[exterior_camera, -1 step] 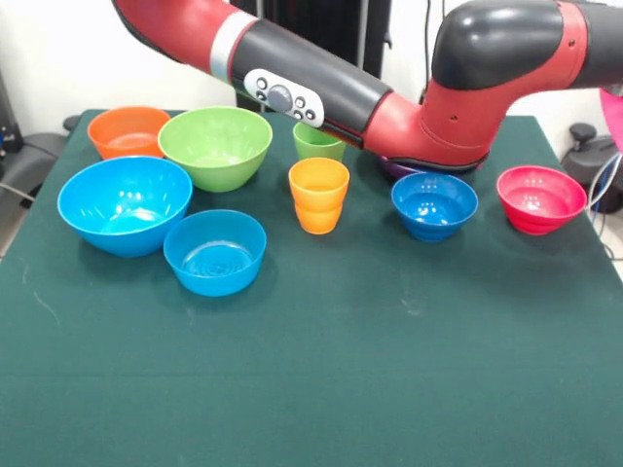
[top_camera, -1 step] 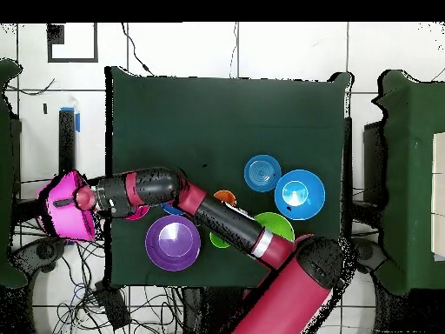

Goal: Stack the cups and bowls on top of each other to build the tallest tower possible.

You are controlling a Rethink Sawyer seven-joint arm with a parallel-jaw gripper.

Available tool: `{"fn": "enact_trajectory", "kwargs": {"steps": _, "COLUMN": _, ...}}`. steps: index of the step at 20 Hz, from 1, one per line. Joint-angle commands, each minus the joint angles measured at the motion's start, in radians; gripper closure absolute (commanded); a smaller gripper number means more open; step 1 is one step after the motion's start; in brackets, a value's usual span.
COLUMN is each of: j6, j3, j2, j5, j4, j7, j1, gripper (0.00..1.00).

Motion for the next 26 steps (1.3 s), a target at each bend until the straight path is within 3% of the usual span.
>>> {"fn": "enact_trajectory", "kwargs": {"steps": 1, "j6": 0.076, "j3": 0.037, "j2": 0.058, "j5": -0.013, "j4": -0.052, "j7": -0.277, "j1": 0.01, "gripper": 1.0}}
{"fn": "enact_trajectory", "kwargs": {"steps": 5, "j6": 0.068, "j3": 0.048, "j2": 0.048, "j5": -0.025, "j4": -0.032, "j7": -0.258, "j1": -0.004, "gripper": 1.0}}
{"fn": "enact_trajectory", "kwargs": {"steps": 14, "j6": 0.199, "j3": 0.005, "j2": -0.046, "j5": -0.048, "j4": -0.143, "j7": -0.335, "j1": -0.038, "gripper": 1.0}}
{"fn": "enact_trajectory", "kwargs": {"steps": 17, "j6": 0.255, "j3": -0.003, "j2": -0.113, "j5": -0.071, "j4": -0.197, "j7": -0.364, "j1": -0.04, "gripper": 1.0}}
{"fn": "enact_trajectory", "kwargs": {"steps": 22, "j6": 0.255, "j3": -0.003, "j2": -0.223, "j5": -0.14, "j4": -0.22, "j7": -0.354, "j1": -0.063, "gripper": 1.0}}
{"fn": "enact_trajectory", "kwargs": {"steps": 26, "j6": 0.204, "j3": 0.014, "j2": -0.233, "j5": -0.186, "j4": -0.202, "j7": -0.359, "j1": -0.105, "gripper": 1.0}}
